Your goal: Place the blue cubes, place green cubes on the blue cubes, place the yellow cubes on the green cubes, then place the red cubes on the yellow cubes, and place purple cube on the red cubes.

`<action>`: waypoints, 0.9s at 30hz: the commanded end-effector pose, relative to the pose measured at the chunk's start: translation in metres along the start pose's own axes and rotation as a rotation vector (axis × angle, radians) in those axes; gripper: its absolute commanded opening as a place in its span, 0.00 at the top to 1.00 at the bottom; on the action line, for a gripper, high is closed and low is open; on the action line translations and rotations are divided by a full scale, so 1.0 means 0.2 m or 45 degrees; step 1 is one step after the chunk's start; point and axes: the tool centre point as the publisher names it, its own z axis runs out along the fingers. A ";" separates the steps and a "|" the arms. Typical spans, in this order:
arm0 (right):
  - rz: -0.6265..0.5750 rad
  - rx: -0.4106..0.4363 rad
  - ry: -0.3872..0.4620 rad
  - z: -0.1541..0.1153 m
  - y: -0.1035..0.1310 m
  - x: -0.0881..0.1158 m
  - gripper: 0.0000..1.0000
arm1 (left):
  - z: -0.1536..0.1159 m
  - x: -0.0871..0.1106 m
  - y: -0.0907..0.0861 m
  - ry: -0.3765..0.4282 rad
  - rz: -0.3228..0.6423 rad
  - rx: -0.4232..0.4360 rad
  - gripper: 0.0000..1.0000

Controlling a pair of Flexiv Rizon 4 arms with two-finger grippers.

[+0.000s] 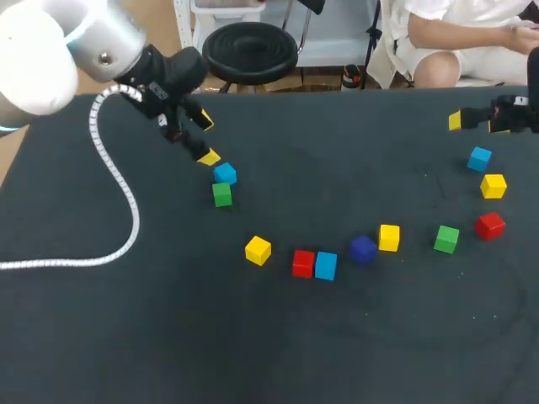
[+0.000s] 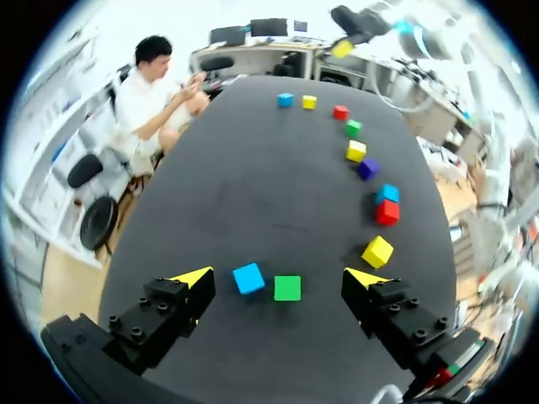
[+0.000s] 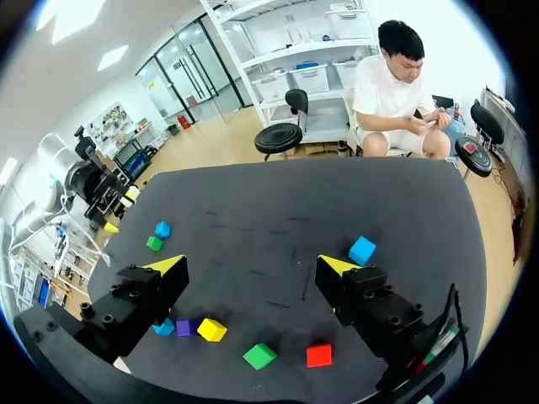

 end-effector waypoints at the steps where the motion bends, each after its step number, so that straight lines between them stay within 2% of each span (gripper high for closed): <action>1: 0.000 0.005 0.000 0.00 0.00 0.00 0.00 | 0.03 0.00 0.09 -0.092 -0.080 0.093 0.00; 4: 0.000 0.005 0.000 0.00 0.00 0.00 0.00 | 0.03 -0.02 0.10 -0.201 -0.044 0.095 0.00; 9: 0.000 0.005 0.000 0.00 0.00 0.00 0.00 | 0.06 -0.07 0.08 -0.245 -0.019 0.147 0.00; 13: 0.000 0.005 0.000 0.00 0.00 0.00 0.00 | 0.08 -0.13 0.00 -0.226 0.017 0.164 0.00; 18: 0.000 0.005 0.000 0.00 0.00 0.00 0.00 | 0.05 -0.19 -0.13 -0.220 0.090 0.095 0.00; 27: 0.000 0.005 0.000 0.00 0.00 0.00 0.00 | 0.05 -0.17 -0.13 -0.229 0.072 0.049 0.00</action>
